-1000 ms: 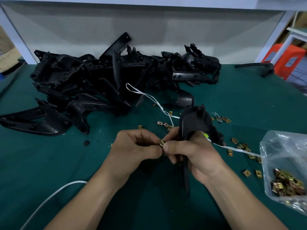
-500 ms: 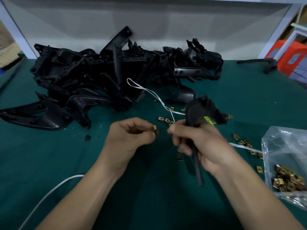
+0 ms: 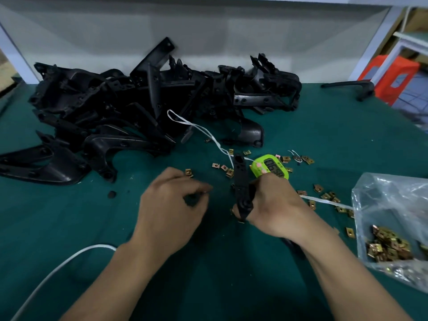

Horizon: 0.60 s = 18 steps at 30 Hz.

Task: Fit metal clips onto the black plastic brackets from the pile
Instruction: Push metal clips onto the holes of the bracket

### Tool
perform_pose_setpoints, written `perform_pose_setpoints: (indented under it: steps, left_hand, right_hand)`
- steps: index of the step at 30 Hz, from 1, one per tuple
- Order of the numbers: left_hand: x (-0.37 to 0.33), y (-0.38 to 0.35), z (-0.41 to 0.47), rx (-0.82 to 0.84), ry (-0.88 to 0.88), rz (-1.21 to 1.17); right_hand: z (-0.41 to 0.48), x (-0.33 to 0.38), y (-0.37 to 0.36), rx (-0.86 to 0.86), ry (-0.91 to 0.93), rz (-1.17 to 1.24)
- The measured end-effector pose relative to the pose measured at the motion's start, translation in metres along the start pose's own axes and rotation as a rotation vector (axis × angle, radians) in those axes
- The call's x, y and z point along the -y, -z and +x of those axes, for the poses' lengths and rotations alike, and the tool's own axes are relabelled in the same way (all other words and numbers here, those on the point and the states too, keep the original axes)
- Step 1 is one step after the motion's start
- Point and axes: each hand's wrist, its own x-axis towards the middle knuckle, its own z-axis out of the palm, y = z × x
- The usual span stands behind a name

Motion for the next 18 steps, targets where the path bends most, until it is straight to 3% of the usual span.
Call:
perform_pose_setpoints:
  steps: [5, 11, 18]
  left_hand:
    - [-0.009, -0.013, -0.005, 0.25, -0.018, -0.104]
    - [-0.011, -0.019, -0.001, 0.306, -0.115, -0.102]
    - [-0.012, -0.021, -0.003, 0.305, -0.082, -0.119]
  right_hand:
    - [-0.001, 0.001, -0.001, -0.037, 0.07, 0.039]
    - [0.0, 0.001, 0.005, -0.044, 0.149, 0.115]
    - [0.003, -0.002, 0.004, -0.152, 0.133, 0.072]
